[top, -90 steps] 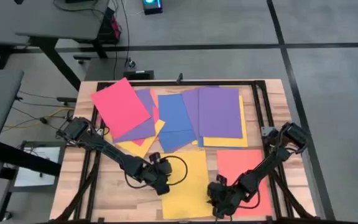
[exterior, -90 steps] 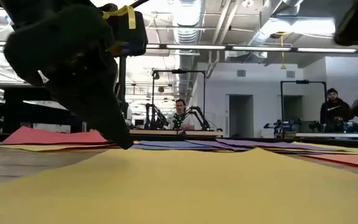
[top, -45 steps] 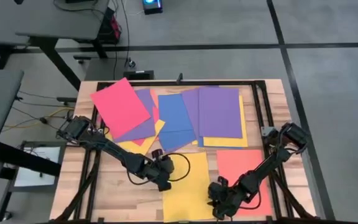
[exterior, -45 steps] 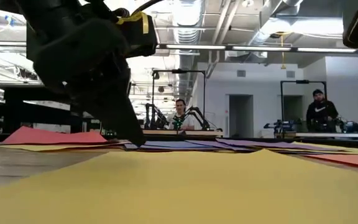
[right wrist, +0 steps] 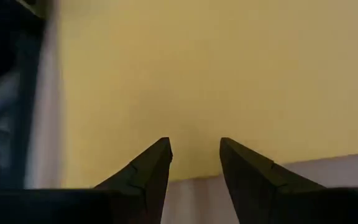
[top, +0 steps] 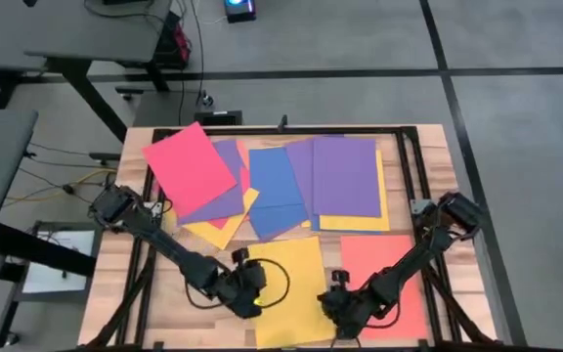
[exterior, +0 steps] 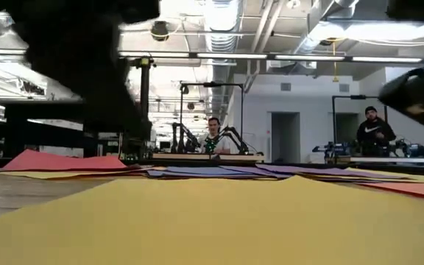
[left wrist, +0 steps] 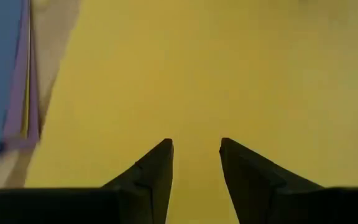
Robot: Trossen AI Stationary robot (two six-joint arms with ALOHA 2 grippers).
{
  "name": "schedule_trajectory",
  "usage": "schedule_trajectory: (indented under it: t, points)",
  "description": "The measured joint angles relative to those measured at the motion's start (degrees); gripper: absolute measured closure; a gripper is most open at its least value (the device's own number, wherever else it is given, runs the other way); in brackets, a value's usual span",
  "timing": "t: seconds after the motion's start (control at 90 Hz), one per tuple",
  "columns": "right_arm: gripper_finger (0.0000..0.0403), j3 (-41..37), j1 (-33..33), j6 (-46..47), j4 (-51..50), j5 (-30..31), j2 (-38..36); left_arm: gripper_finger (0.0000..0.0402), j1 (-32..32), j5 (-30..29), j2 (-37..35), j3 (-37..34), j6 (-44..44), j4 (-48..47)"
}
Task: Organize paper
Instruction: Put the yellow paper to the bottom center of the table
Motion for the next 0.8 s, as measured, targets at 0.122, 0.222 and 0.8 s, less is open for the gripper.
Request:
schedule_trajectory:
  t: [0.122,0.222,0.8]
  points:
    - [0.0266,0.08,-1.94,-6.06,-1.85,-0.03,-0.02,0.0283,-0.96,0.40,0.16,0.09,-1.95,0.59]
    - [0.0266,0.10,-3.54,-8.89,-2.25,-0.16,-0.04,0.0283,-0.93,1.04,0.96,0.10,-3.19,1.00]
    - [0.0266,0.10,-4.75,-5.24,-4.64,-3.06,-0.13,0.0283,1.81,5.69,6.42,0.17,-1.63,1.37]
